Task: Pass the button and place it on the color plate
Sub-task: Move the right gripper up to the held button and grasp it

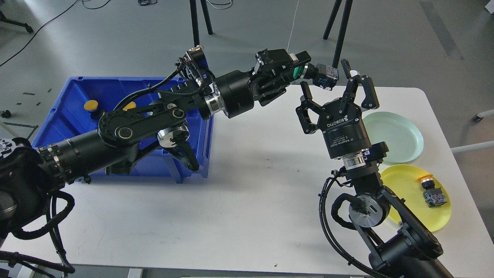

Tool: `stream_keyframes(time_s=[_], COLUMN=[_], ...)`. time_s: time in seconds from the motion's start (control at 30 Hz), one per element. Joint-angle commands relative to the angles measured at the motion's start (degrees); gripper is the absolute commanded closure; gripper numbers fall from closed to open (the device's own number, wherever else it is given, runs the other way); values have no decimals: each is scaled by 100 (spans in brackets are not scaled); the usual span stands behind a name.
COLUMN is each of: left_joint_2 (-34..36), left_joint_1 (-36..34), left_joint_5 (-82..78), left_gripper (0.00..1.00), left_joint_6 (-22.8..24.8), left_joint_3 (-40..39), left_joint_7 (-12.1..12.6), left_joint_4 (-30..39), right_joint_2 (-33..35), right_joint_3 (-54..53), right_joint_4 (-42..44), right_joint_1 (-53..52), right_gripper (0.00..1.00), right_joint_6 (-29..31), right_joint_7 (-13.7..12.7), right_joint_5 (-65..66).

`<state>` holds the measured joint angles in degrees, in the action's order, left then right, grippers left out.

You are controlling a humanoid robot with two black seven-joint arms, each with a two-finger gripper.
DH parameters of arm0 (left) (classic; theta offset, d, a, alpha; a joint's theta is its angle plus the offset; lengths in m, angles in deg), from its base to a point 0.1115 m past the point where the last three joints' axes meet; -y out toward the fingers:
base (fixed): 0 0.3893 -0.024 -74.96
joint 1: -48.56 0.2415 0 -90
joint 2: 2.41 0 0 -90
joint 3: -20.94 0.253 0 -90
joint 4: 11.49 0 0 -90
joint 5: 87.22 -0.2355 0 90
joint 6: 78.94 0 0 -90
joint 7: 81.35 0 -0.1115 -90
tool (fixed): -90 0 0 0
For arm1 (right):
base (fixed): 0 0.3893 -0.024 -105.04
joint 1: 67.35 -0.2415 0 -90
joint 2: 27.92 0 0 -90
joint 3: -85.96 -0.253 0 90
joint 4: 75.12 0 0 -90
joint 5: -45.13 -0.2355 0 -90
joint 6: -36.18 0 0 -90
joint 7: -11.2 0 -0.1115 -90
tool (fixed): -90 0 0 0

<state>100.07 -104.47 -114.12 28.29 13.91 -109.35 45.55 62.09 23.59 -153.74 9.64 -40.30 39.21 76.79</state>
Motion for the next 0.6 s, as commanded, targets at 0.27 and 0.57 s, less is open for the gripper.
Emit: stream_keyframes(time_s=[0.27,0.57], left_joint_2=[0,0], left_joint_1=[10,28], left_joint_5=[-17,-17], left_gripper=[86,86], left_joint_6=[0,-18], left_joint_3=[1,1], left_joint_7=[0,0], left_joint_4=[0,9], right_joint_2=[0,0], right_joint_3=[76,76], right_joint_4=[-13,-57], right_joint_1=[-44,-70], right_gripper=[59,100], right_joint_6=[-34,-34], right_joint_7=[-1,-1], right_joint_5=[51,77])
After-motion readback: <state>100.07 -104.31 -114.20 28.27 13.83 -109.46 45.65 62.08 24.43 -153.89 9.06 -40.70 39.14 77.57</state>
